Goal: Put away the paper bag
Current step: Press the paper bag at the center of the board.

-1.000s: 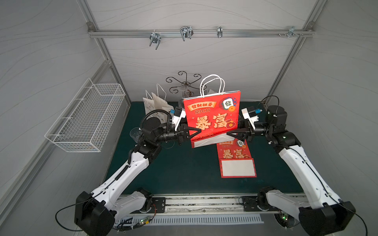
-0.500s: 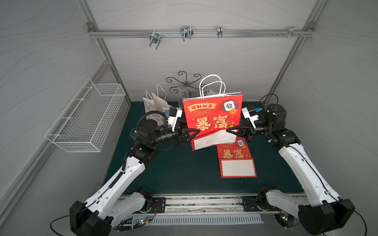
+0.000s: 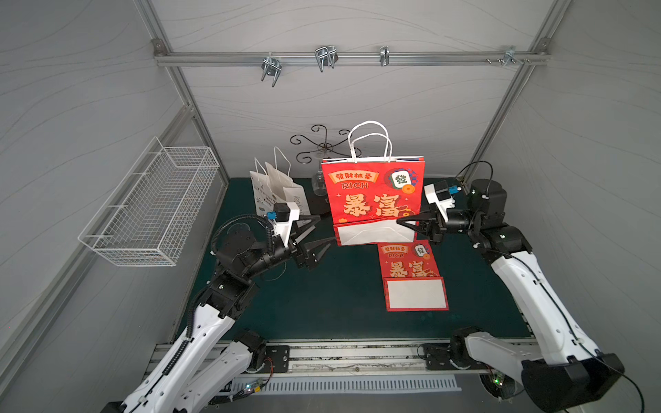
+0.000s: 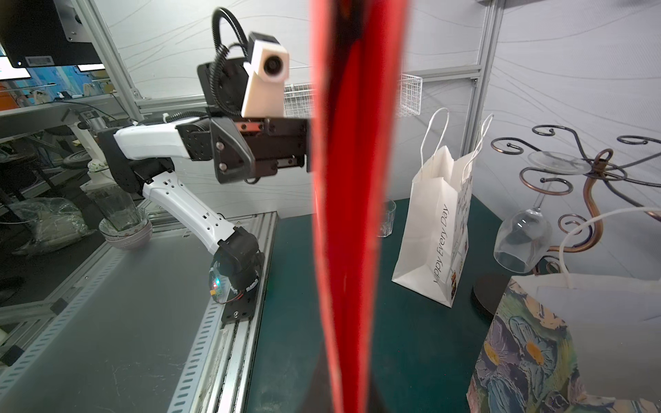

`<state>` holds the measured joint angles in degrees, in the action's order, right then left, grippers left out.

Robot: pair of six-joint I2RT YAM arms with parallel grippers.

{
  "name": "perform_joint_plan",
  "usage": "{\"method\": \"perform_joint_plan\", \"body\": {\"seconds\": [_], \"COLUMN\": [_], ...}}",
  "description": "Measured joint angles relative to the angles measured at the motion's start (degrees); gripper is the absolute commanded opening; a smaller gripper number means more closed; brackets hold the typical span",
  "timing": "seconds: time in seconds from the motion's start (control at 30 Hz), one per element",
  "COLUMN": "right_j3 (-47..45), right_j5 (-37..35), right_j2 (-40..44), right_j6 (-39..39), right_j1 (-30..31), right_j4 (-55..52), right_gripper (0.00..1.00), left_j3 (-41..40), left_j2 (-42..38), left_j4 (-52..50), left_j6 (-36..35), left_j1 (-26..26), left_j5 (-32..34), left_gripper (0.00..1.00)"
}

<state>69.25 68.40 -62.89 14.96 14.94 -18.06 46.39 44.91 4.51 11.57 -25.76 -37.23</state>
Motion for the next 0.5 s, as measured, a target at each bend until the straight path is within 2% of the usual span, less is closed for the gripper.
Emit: {"method": "perform_joint_plan", "body": {"seconds": [0.23, 0.3, 0.37, 0.5], "right_j3": [0.63, 0.48, 0.09, -0.63], "right_j5": [4.28, 5.27, 6.01, 6.38], "right_j2": [-1.29, -1.97, -2.64, -3.58], "right_j6": [-2.23, -3.91, -5.73, -8.11], "right_j1": [1.7, 2.12, 2.36, 2.36], "right_j4": [0.17, 0.59, 1.36, 2.21], "right_gripper": [0.0, 0.0, 0.0, 0.0], "left_j3": [-2.84, -2.84, -2.84, -2.82], "left_j2": [7.23, 8.02, 8.87, 10.8], "left_j4": [3.63, 6.19, 10.03, 16.52], "left_j6": [4.37, 5.68, 7.63, 10.82], "left_j1": [0.0, 0.04, 0.11, 0.09], "left_j5": [-6.12, -7.45, -9.27, -11.85], "left_gripper": [1.0, 0.96, 0.89, 0.6]}}
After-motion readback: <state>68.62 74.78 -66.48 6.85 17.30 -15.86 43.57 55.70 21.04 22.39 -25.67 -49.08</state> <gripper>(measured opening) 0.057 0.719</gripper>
